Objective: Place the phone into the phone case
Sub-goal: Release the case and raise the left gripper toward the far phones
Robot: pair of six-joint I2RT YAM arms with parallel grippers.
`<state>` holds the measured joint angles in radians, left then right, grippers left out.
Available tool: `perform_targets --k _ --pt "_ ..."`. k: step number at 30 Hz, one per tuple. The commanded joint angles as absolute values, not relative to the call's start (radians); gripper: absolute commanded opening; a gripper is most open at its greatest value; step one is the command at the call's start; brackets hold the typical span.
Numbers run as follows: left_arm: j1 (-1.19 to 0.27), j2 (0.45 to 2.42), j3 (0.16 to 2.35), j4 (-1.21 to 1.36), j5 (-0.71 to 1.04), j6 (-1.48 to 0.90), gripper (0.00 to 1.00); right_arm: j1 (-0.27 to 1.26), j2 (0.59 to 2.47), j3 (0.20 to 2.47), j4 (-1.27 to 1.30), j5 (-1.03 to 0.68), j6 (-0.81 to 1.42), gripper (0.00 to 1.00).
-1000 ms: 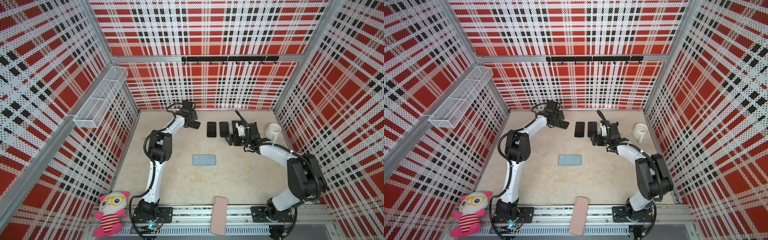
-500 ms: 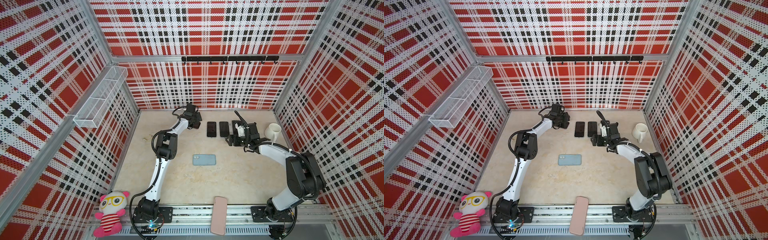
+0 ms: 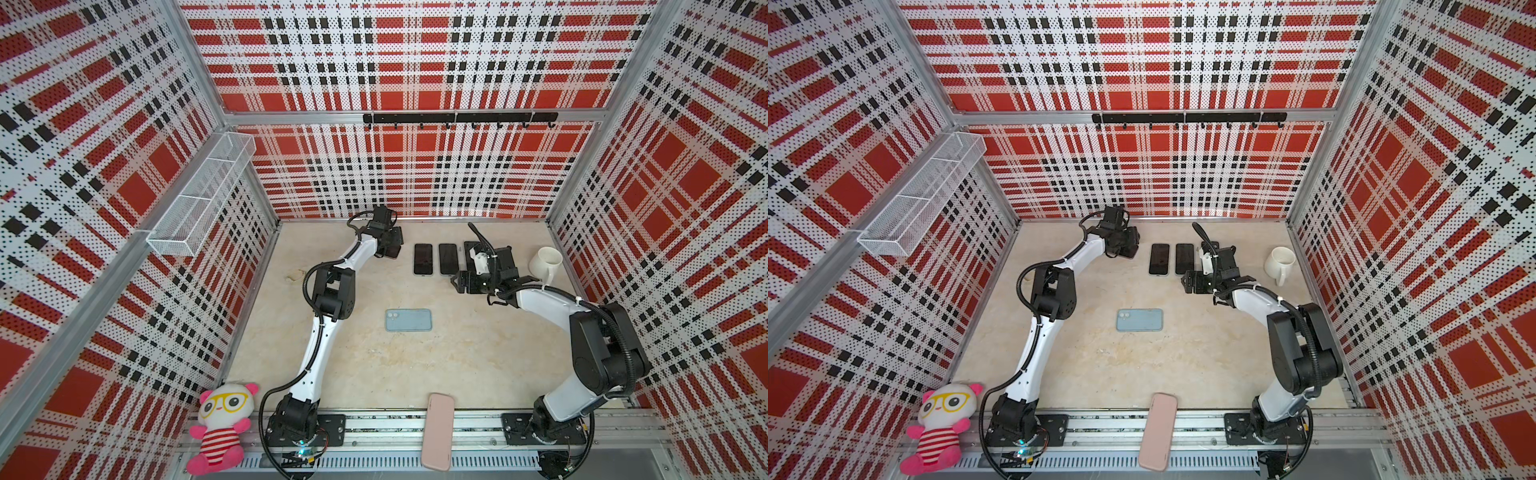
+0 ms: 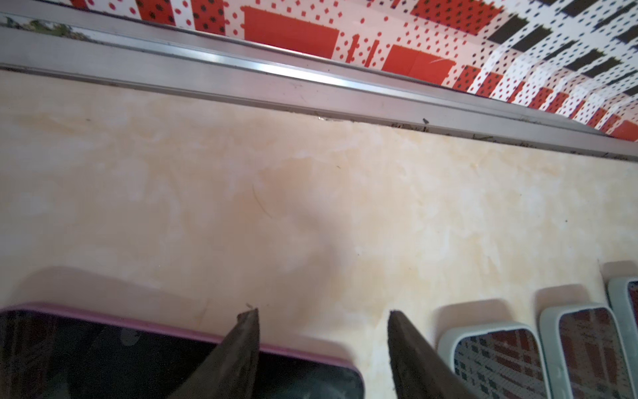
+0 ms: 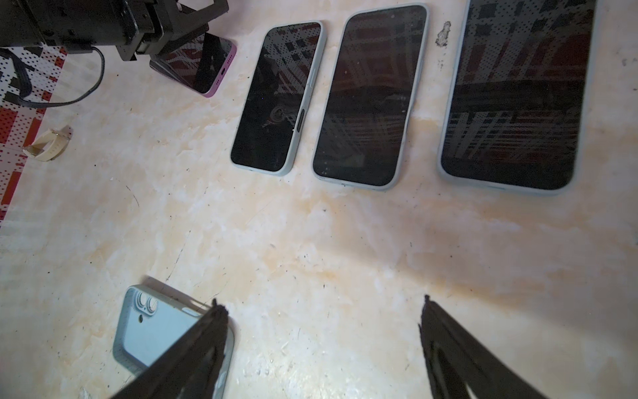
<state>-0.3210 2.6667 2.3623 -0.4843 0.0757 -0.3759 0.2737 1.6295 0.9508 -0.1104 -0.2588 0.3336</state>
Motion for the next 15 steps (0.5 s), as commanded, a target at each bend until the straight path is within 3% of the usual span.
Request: perform_targets --k 1,9,15 --pt "-0.329 2.683 2.340 -0.586 0.090 -0.349 0.64 0.265 1.638 0.975 -0.115 -0.264 0.322 0.89" --pt "-0.387 2.617 2.284 -0.299 -0.034 -0.263 0.70 0.264 1.631 0.972 -0.122 -0.259 0.319 0.89" --pt "-0.351 2.718 2.423 -0.424 -0.009 -0.342 0.66 0.262 1.627 0.970 -0.124 -0.256 0.317 0.89"
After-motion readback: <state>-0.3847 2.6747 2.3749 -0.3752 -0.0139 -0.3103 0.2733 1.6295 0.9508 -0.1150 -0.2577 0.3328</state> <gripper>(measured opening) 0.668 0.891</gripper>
